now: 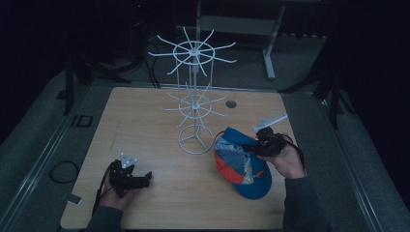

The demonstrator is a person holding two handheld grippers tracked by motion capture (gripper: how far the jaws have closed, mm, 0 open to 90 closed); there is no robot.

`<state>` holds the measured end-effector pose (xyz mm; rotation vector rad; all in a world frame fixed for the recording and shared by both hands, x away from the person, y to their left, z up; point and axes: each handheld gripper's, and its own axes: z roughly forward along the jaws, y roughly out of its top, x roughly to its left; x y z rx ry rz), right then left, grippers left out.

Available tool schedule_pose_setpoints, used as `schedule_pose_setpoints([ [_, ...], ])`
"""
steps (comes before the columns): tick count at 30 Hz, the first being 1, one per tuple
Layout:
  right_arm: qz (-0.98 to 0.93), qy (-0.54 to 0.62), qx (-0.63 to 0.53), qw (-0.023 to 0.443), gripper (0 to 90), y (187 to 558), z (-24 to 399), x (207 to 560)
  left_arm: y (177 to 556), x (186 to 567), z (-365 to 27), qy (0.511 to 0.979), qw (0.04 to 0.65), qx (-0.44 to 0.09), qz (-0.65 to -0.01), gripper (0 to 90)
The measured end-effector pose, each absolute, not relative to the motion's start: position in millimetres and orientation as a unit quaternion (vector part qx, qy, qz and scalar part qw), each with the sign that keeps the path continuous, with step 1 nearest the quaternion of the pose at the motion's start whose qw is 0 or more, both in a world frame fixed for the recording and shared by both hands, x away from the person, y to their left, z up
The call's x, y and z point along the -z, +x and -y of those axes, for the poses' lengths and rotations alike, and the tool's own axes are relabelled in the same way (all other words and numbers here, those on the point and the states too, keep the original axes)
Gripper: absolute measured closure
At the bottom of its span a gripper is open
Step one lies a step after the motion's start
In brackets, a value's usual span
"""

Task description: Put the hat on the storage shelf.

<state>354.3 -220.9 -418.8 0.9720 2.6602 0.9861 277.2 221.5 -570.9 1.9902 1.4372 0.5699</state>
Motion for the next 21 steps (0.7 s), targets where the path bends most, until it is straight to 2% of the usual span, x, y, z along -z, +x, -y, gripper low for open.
schedule_pose_setpoints([
  [21, -0.842, 0.344, -0.402, 0.103, 87.7, 344.9, 249.9, 391.0, 277.1, 570.6, -221.6, 0.753, 0.304, -0.214, -0.543, 3.1],
])
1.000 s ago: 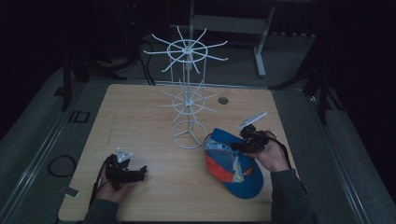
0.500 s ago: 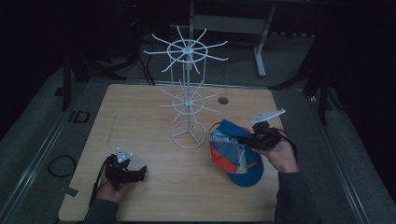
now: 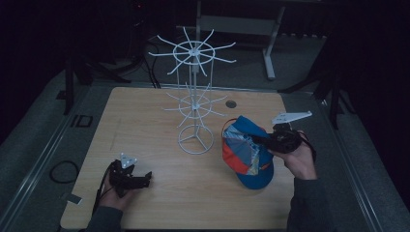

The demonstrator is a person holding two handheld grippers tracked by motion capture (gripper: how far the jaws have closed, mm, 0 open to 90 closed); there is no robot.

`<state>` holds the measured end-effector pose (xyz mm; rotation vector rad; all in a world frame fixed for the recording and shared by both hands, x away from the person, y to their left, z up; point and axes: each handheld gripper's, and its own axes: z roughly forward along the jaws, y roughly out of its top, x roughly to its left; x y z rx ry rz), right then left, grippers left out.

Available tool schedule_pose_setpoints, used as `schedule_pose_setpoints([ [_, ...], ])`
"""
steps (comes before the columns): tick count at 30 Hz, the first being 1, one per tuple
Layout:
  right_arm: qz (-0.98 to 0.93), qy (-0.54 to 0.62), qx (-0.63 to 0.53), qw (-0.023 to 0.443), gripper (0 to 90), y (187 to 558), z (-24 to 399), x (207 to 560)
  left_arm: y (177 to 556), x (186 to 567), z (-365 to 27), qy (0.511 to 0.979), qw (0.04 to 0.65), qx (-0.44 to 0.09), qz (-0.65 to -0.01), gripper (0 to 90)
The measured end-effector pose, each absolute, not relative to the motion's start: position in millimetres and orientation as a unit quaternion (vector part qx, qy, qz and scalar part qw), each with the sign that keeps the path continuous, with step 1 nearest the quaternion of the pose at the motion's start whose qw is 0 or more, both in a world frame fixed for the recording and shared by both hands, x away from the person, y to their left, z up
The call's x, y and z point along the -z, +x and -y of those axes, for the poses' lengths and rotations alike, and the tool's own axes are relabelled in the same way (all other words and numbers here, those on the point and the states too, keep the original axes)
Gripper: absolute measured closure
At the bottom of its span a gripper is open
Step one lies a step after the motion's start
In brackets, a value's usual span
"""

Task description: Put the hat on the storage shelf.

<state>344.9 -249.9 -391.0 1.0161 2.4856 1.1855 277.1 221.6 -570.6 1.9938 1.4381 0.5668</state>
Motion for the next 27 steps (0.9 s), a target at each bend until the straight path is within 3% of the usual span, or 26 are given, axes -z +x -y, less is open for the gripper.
schedule_pose_setpoints([
  [27, -0.825, 0.327, -0.444, 0.123, 87.7, 338.7, 261.4, 356.7, 277.1, 570.6, -221.6, 0.753, 0.304, -0.214, -0.543, 3.1],
])
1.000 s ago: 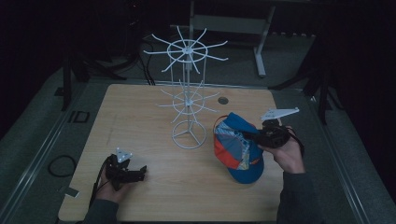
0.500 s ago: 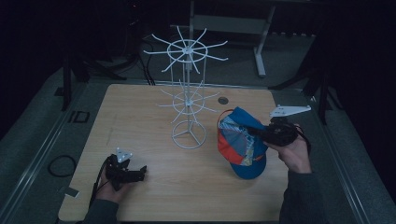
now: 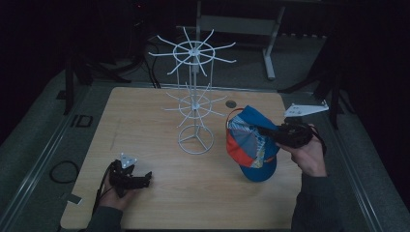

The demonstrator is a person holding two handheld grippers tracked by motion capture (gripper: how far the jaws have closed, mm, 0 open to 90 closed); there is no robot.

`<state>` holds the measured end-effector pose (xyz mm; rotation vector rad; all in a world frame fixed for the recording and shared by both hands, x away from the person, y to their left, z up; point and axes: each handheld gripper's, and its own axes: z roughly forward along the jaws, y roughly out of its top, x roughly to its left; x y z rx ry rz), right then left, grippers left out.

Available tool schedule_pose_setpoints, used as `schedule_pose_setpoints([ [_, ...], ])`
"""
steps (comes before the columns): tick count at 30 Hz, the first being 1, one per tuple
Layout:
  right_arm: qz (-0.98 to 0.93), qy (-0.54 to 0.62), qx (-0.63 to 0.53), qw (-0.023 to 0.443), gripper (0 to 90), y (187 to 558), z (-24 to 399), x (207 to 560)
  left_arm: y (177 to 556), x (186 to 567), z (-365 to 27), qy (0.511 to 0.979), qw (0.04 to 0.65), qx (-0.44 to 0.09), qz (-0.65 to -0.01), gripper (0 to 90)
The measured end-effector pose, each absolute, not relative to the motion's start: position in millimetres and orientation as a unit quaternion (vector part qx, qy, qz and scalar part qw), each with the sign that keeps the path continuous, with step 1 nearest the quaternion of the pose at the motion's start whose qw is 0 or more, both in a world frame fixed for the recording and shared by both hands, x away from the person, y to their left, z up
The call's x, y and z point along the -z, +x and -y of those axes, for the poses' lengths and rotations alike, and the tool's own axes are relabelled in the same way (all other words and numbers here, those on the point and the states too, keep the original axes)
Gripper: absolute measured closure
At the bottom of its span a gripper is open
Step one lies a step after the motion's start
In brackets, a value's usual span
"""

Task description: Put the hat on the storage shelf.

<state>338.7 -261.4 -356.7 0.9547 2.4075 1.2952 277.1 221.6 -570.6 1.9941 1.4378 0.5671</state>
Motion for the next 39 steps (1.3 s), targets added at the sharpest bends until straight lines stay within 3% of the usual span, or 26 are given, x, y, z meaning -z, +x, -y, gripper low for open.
schedule_pose_setpoints([
  [39, -0.809, 0.3, -0.488, 0.131, 87.7, 344.1, 256.2, 322.2, 277.1, 570.6, -221.5, 0.752, 0.305, -0.214, -0.543, 3.1],
])
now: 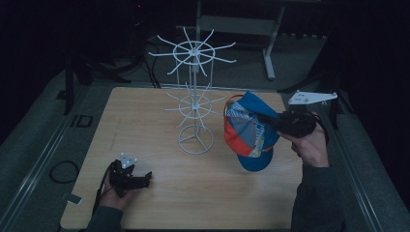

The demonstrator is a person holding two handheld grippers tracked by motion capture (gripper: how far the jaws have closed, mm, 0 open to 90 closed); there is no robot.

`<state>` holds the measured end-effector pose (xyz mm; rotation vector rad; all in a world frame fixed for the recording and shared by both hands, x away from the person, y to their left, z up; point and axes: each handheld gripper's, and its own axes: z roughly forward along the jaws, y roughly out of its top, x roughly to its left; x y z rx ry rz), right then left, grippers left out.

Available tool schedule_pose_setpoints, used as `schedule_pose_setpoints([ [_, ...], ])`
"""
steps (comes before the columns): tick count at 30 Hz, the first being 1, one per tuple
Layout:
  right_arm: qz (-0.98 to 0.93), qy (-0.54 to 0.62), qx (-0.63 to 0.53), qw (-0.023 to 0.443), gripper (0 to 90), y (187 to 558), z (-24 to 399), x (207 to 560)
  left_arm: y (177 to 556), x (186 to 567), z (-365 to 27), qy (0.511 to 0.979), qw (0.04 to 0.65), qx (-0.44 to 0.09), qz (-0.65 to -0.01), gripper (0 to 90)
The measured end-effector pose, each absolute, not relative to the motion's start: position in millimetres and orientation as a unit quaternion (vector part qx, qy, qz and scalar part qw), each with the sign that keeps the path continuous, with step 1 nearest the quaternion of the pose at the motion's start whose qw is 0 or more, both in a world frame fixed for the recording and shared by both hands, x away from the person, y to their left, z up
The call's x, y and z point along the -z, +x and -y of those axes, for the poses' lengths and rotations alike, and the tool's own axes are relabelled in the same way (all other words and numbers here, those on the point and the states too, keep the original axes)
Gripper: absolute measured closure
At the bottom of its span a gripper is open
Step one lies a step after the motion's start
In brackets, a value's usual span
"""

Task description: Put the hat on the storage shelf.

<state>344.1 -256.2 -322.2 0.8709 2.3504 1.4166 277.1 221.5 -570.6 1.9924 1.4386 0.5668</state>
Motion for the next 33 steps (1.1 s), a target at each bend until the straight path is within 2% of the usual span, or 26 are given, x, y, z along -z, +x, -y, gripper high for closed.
schedule_pose_setpoints([
  [33, -0.79, 0.291, -0.523, 0.133, 87.7, 351.0, 256.6, 301.0, 277.1, 570.6, -221.6, 0.753, 0.305, -0.214, -0.543, 3.1],
])
